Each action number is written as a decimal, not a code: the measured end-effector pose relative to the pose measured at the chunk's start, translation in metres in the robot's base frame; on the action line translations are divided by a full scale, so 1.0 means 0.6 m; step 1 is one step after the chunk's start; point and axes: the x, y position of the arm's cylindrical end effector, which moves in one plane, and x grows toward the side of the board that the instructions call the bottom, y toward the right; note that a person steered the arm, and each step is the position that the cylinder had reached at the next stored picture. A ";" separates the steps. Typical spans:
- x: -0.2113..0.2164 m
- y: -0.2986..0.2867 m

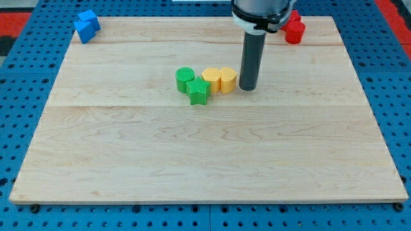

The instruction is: Slide yellow heart to the green circle

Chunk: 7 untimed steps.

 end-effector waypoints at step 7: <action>-0.032 -0.050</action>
